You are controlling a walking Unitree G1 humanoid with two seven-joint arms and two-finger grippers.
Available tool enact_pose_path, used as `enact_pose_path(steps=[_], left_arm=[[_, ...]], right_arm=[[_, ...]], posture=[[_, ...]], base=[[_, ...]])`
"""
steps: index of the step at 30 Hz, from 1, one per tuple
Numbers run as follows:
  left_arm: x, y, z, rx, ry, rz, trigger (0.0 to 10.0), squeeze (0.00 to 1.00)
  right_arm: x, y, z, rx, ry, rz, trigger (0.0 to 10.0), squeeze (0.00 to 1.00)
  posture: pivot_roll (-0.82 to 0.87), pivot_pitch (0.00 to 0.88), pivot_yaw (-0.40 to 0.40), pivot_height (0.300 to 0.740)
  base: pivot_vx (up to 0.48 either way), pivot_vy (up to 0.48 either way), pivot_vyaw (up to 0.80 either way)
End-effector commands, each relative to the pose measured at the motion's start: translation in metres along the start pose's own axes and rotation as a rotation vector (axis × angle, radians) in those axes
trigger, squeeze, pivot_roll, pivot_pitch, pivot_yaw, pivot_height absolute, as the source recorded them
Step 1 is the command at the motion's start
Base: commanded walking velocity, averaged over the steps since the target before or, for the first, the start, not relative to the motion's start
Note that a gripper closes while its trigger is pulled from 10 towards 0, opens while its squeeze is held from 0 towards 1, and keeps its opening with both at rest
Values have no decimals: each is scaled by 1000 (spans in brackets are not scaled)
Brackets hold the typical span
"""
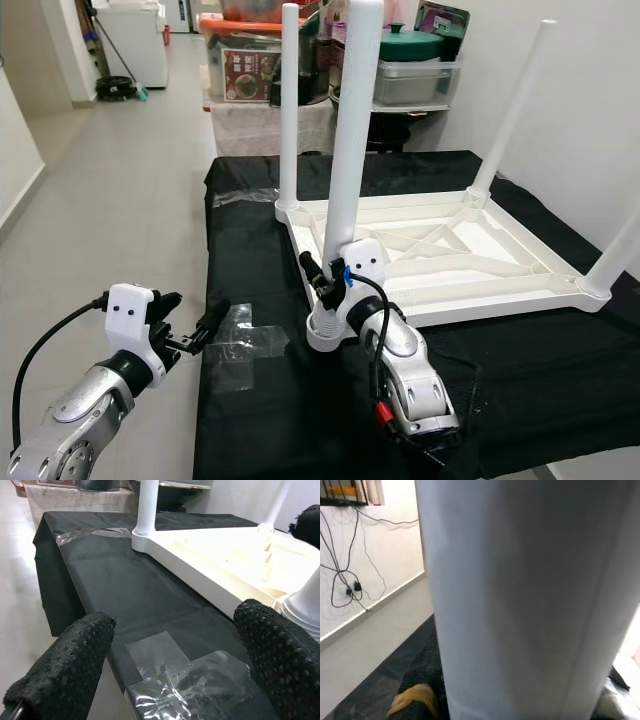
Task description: Building children table
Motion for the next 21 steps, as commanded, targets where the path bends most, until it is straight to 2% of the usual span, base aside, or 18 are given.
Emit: enact_pose_path(steps=[1,12,19,21], left_arm=[[1,-1,-2,11,-4,1,10000,0],[0,-1,-3,10,3,5,10000,0],[1,0,-5,14,14,11,10000,0],[0,0,-5,15,17,11,10000,0]], right_arm=[[2,2,-1,-17,-16,4,0,0],[8,1,-4,-25,-22,12,0,0],[0,1,-7,-17,-1,-4,0,0],[-7,3,-5,-34,37,-33,0,0]], posture=[[86,0,-44,740],[87,0,-48,740],[86,0,-52,740],[83,0,-50,740]], base=[[0,0,0],[0,0,0],[0,0,0],[0,0,0]])
Point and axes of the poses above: a point about 5 cm out from each wrist's last joint towards the gripper, its own y axis pointing back from the gripper into the wrist, its own z axis along the axis of the wrist's last joint, x = y × z, the point moved 1 cm from there along -y, pointing out of the wrist towards the gripper, and after that the axes turned 11 degrees about -y, right-handed, at the moved point
